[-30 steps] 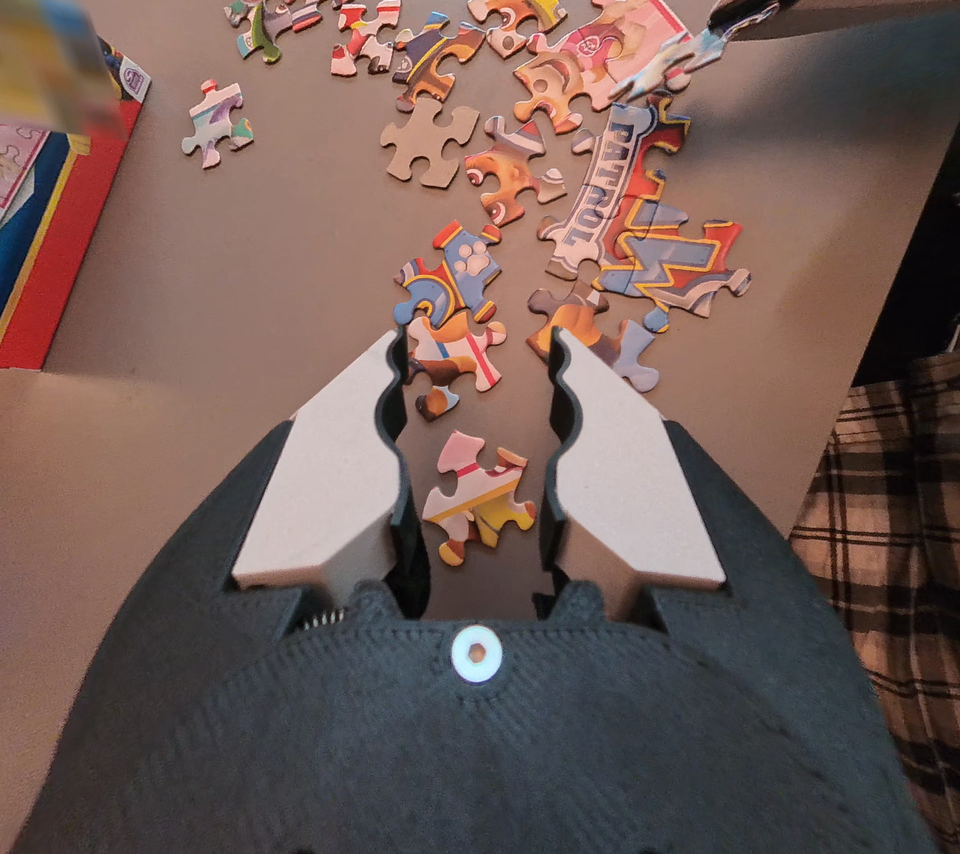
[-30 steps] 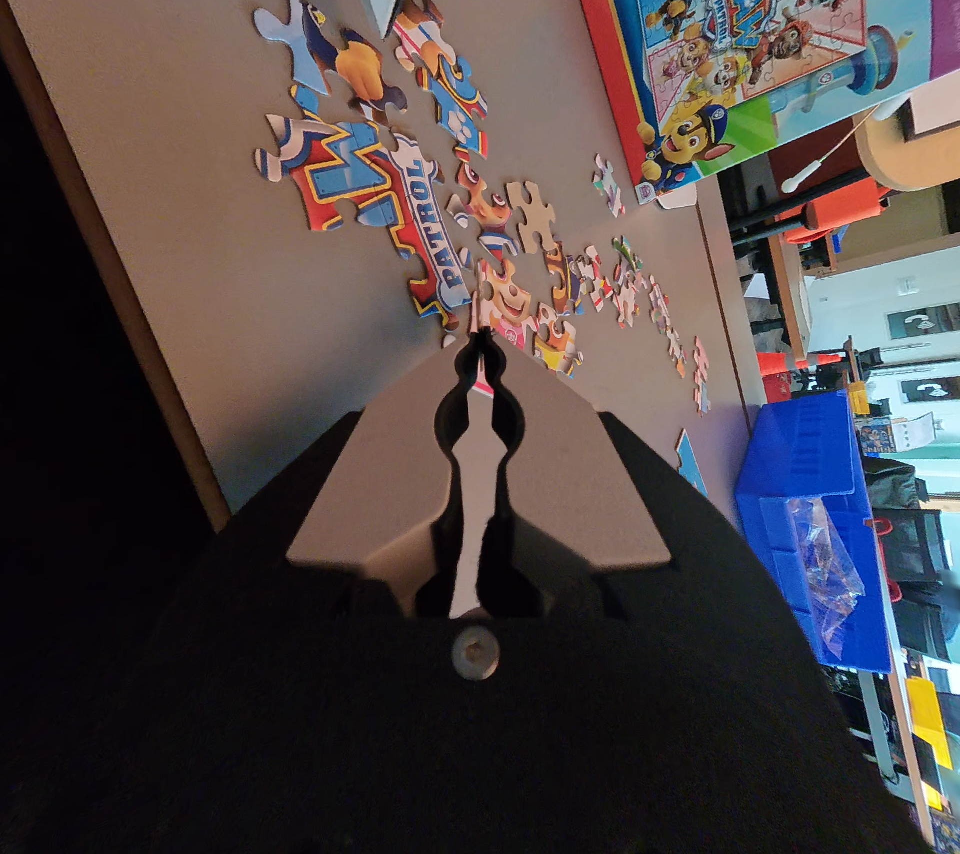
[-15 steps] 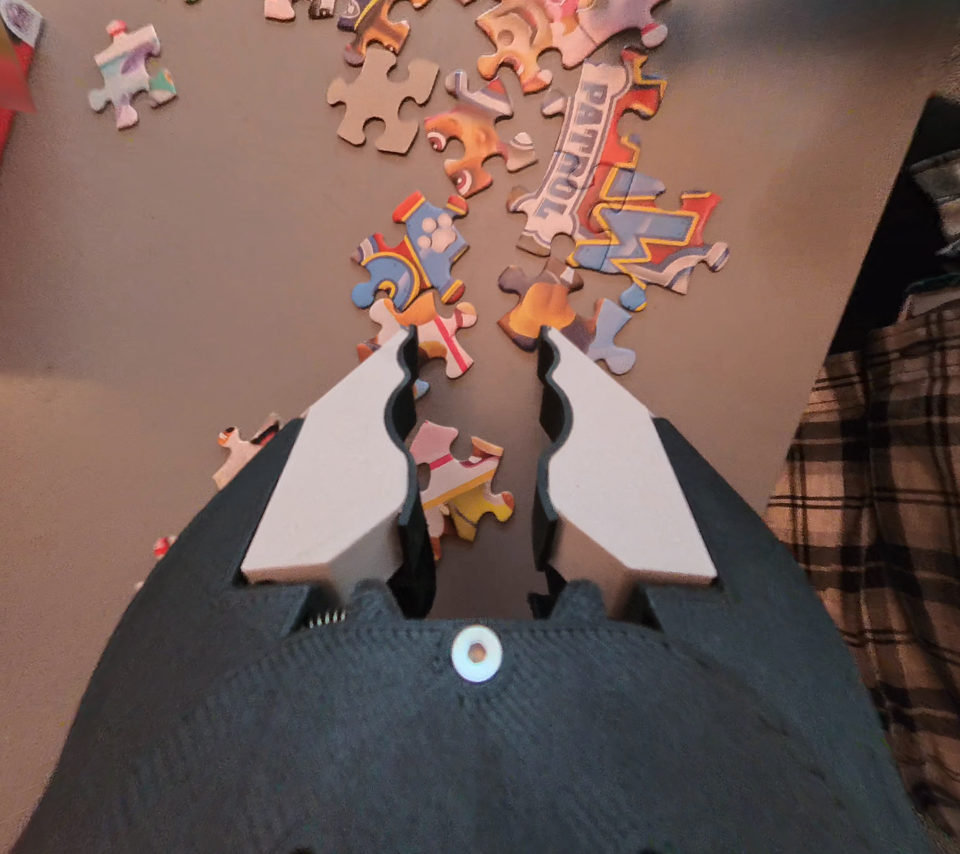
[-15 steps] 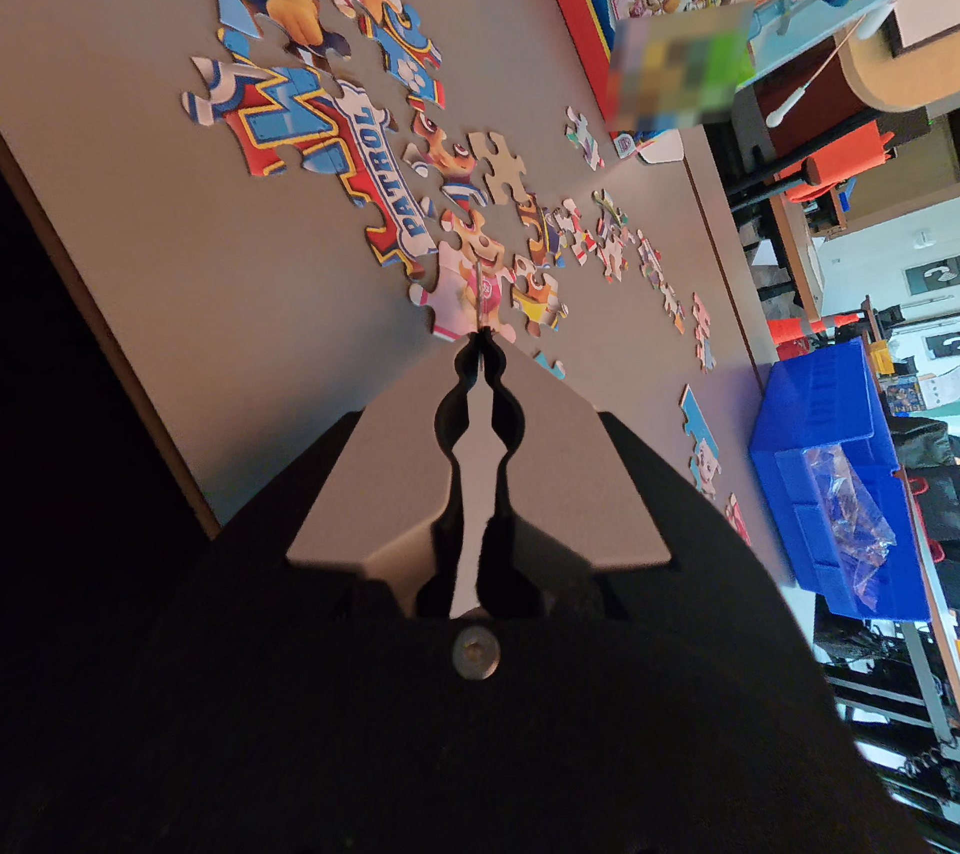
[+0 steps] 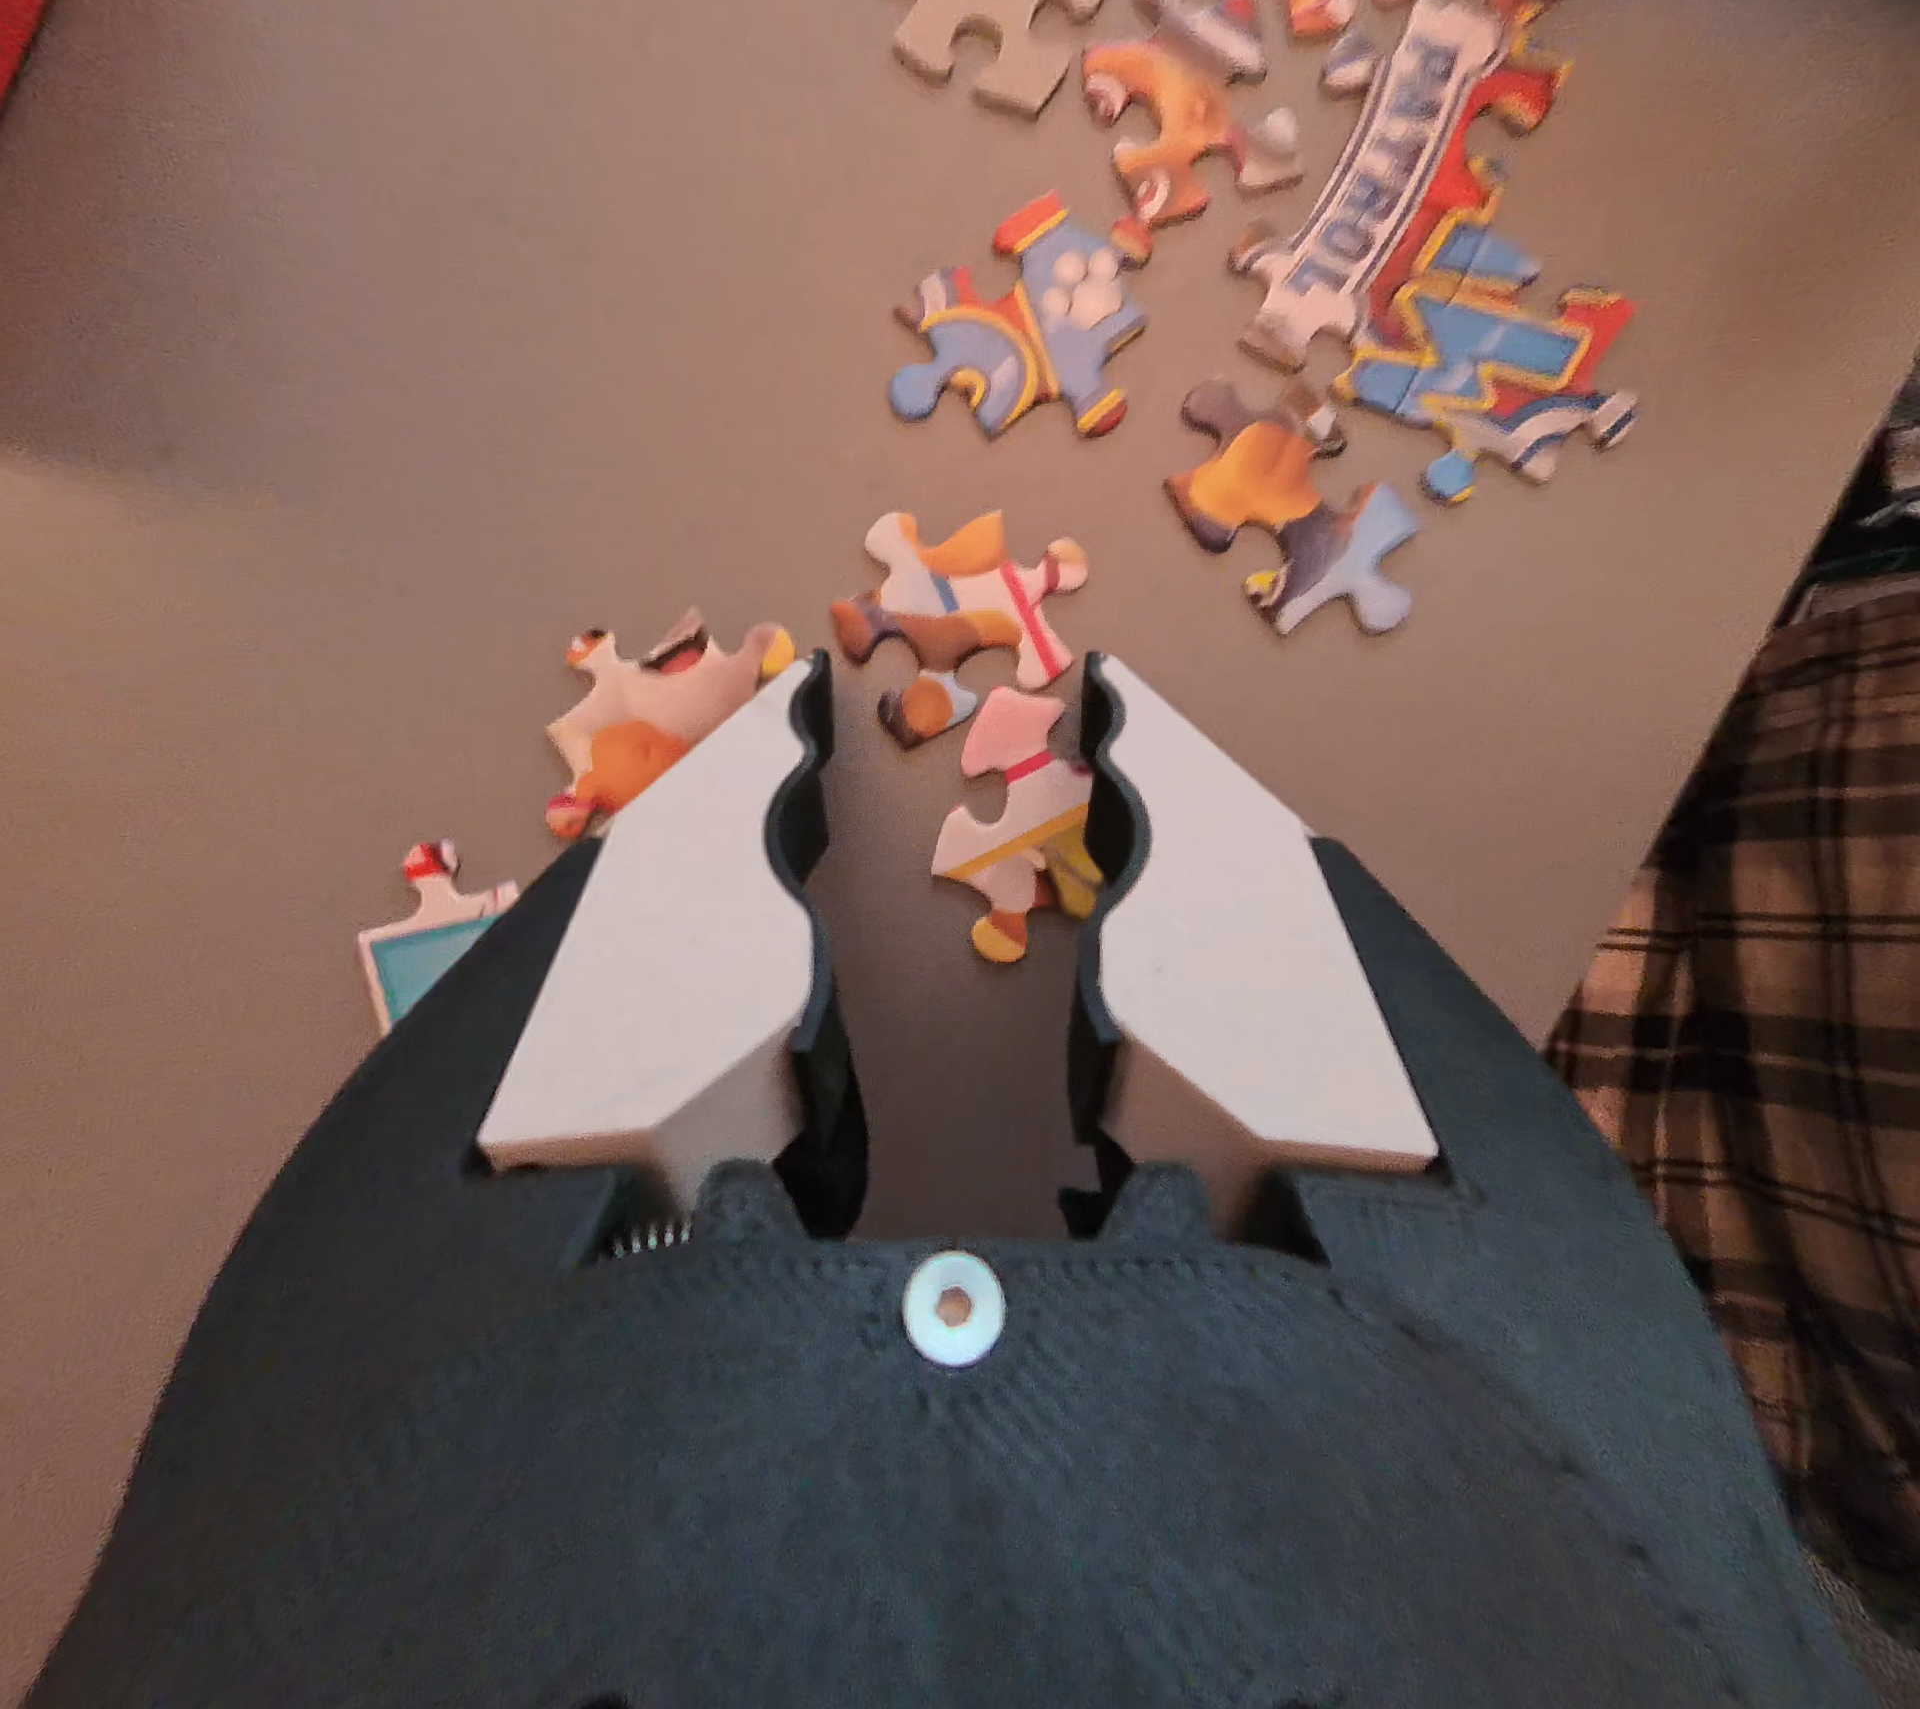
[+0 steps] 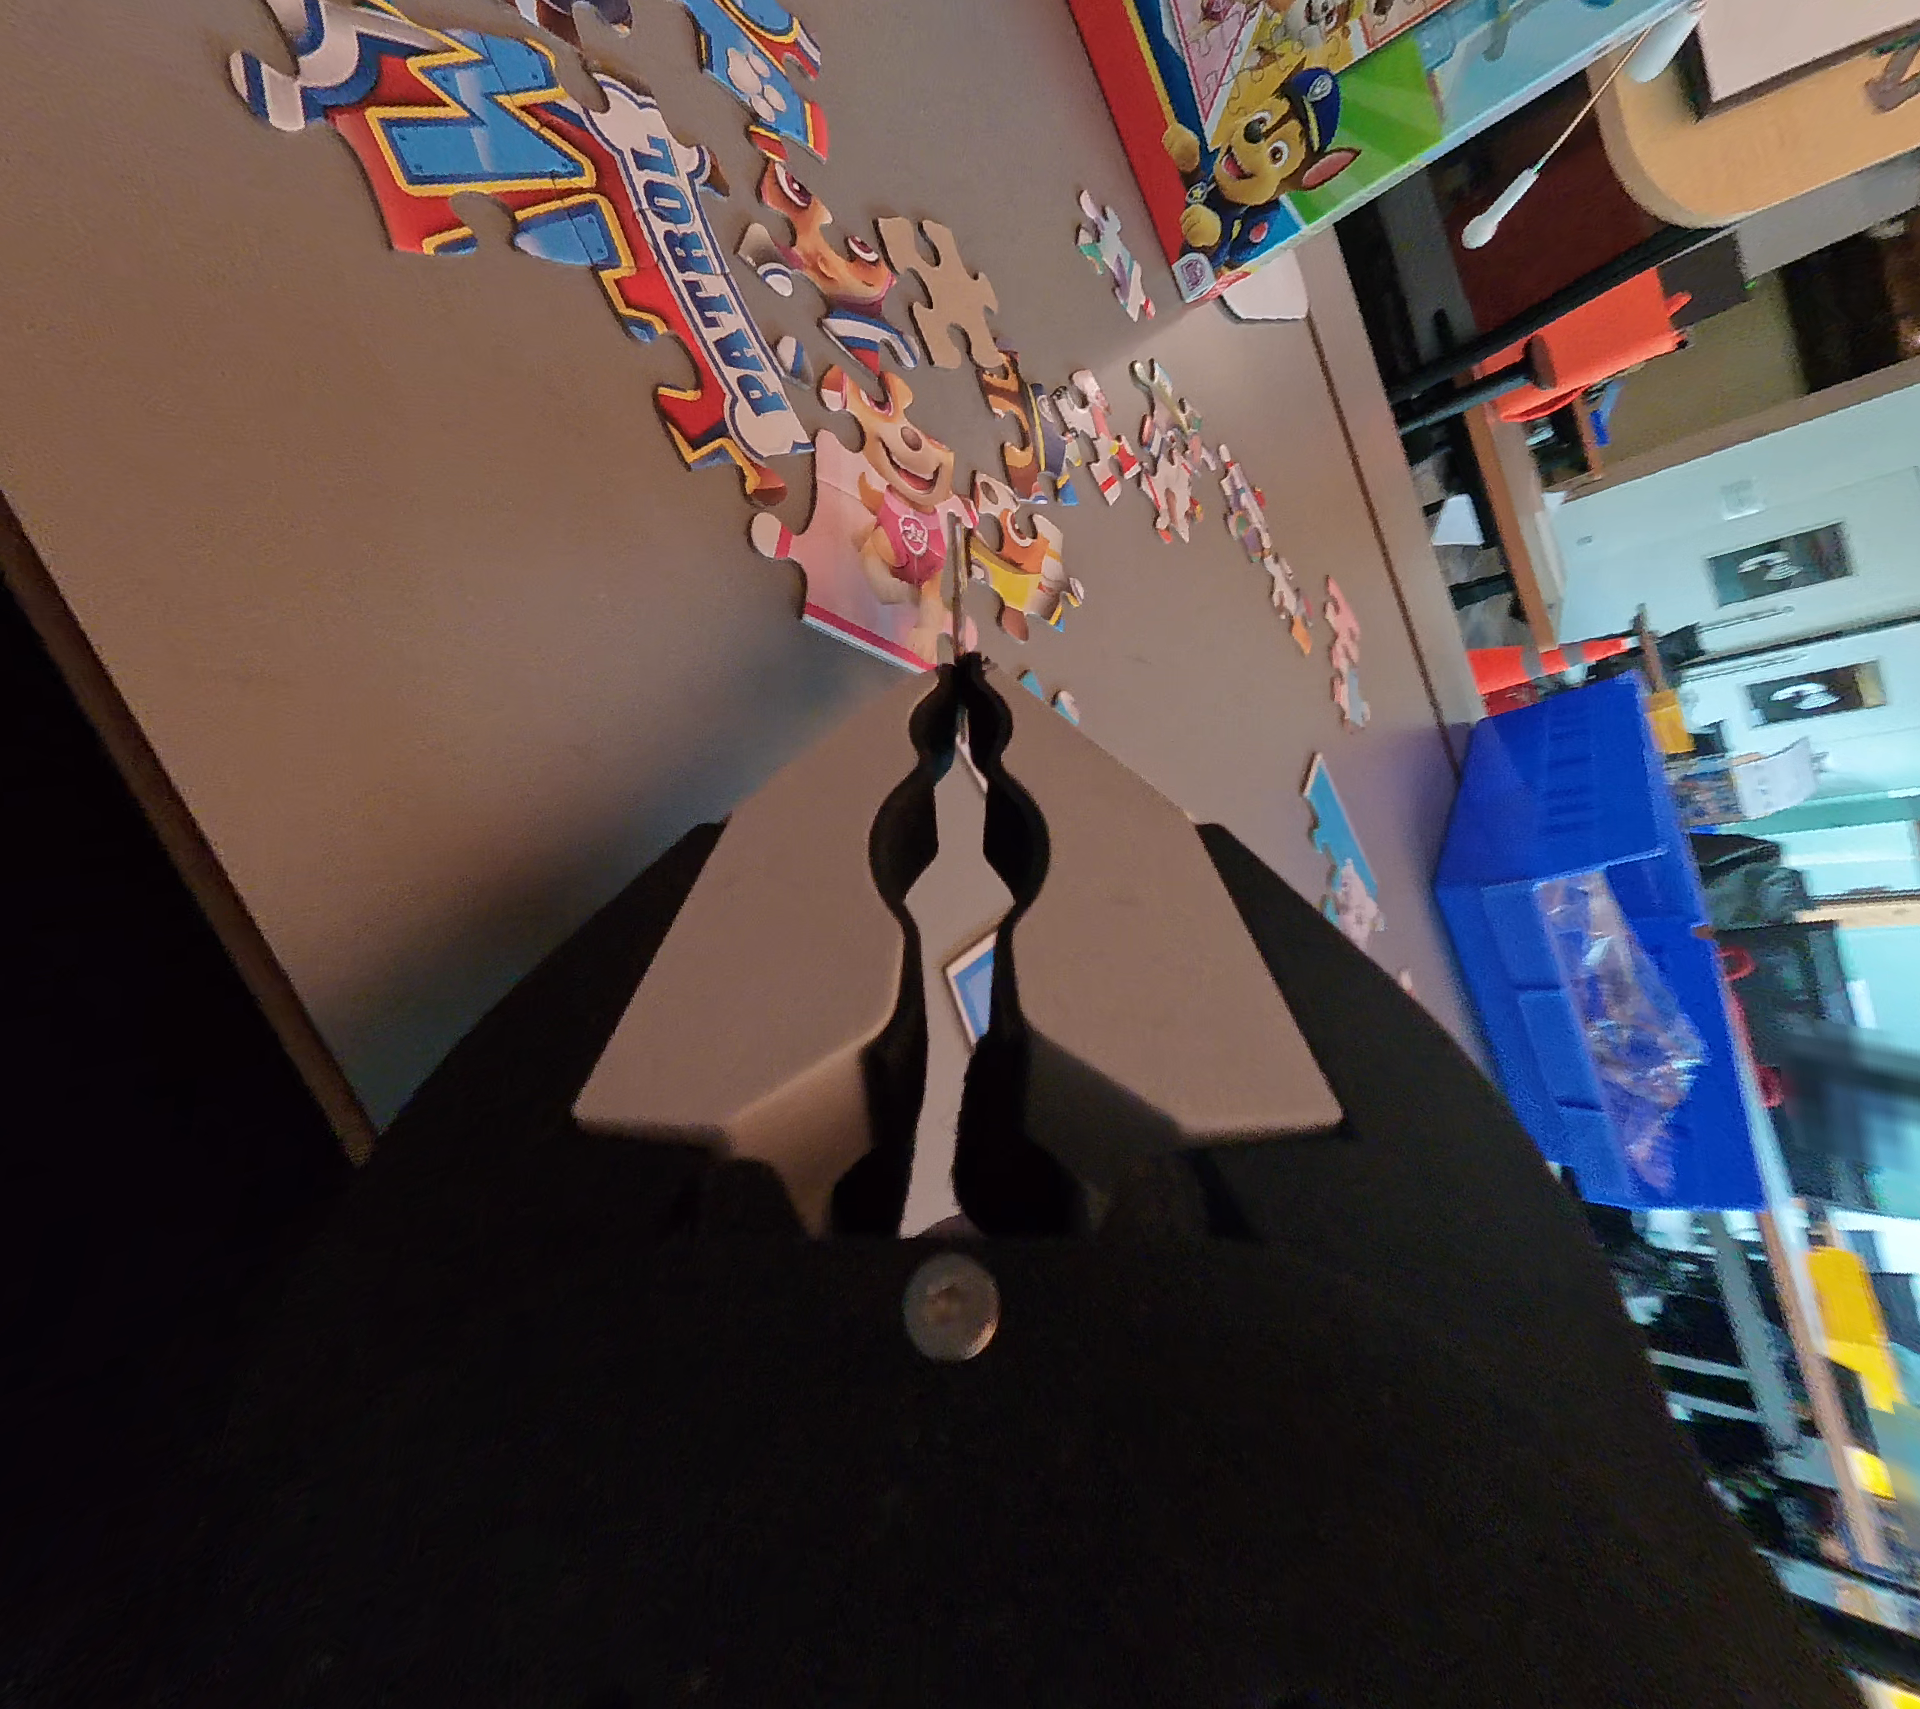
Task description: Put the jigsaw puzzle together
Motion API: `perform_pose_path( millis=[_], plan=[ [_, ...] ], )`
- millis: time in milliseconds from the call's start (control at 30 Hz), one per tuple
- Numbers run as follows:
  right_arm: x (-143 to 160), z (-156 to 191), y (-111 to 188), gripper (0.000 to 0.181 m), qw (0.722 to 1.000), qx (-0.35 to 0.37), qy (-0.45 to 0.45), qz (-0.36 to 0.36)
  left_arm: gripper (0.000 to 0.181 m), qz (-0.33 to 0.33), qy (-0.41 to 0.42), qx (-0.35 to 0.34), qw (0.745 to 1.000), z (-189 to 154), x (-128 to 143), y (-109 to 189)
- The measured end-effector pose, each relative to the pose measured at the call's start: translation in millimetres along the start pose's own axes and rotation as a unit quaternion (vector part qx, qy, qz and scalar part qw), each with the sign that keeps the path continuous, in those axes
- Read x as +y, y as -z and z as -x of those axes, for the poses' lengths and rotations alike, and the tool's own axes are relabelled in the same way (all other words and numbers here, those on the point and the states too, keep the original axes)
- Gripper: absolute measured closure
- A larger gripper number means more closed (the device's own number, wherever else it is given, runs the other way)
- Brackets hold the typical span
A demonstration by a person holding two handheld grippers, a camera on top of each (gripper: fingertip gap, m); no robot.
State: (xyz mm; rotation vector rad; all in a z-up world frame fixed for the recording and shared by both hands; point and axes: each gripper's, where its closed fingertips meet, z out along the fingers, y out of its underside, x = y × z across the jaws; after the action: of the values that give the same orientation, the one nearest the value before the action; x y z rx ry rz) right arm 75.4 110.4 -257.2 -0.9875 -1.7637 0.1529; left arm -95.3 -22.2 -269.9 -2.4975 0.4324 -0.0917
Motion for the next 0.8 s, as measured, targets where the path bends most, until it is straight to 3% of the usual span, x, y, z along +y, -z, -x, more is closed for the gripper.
perform_pose_path(
  millis=[100,333,600,800],
  plan=[
    [-4.1,-2.3,0.8,0.181,0.999,0.024,0.039,-0.01,0.137,-0.035,-0.021,0.03,0.999,-19.0,-25.7,-2.6],
    [-13.5,-2.3,4.8,0.181,0.991,0.068,0.113,-0.024,0.136,-0.028,-0.093,0.072,0.993,-54.8,-58.9,-35.4],
    [-2.7,2.4,4.1,0.181,0.994,0.055,0.094,-0.023,0.13,-0.017,-0.081,0.08,0.993,-60.8,-49.0,-39.3],
    [-7.1,5.8,4.8,0.181,0.994,0.054,0.092,-0.029,0.125,0.042,-0.068,0.062,0.995,-35.3,-13.0,-15.7]
  ],
)
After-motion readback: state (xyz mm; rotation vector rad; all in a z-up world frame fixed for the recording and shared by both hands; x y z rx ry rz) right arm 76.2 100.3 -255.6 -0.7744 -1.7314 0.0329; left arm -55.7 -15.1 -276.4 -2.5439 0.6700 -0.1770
